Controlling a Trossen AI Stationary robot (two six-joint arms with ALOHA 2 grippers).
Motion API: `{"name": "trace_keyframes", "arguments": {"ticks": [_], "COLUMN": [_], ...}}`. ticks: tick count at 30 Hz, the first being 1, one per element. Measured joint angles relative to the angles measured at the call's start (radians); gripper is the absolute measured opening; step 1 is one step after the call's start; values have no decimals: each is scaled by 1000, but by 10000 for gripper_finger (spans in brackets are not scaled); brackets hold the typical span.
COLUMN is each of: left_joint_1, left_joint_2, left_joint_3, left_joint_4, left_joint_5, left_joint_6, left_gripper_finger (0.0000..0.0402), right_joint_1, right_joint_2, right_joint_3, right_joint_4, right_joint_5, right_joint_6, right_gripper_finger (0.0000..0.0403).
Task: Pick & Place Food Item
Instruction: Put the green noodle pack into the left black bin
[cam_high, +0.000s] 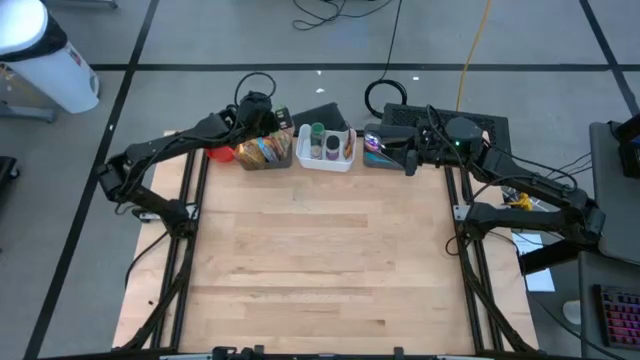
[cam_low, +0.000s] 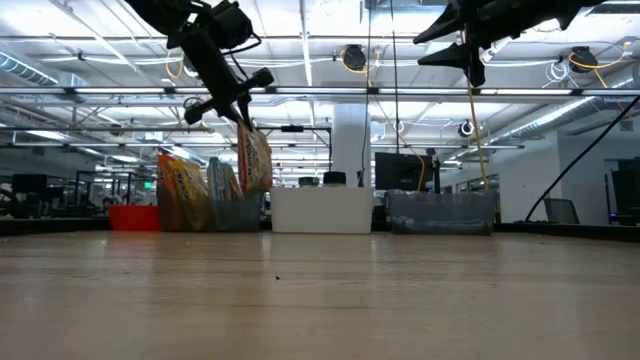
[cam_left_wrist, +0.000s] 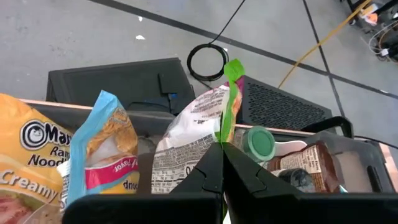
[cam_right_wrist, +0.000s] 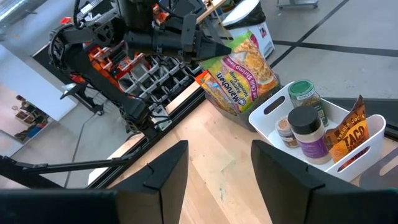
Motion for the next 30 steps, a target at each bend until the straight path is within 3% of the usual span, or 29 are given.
{"name": "trace_keyframes", "arguments": {"ticks": [30], "left_joint_1": [-38], "left_joint_2": [-35], "left_joint_3": [0], "left_joint_4": [50], "left_joint_5": [-149], "left_joint_6": [-5], "left_gripper_finger": [0], "right_joint_1": [0], "right_joint_2": [2], "right_joint_3": [0], "right_joint_4": [0], "right_joint_5": [7], "right_joint_6": [-17], "right_gripper_finger": [169]}}
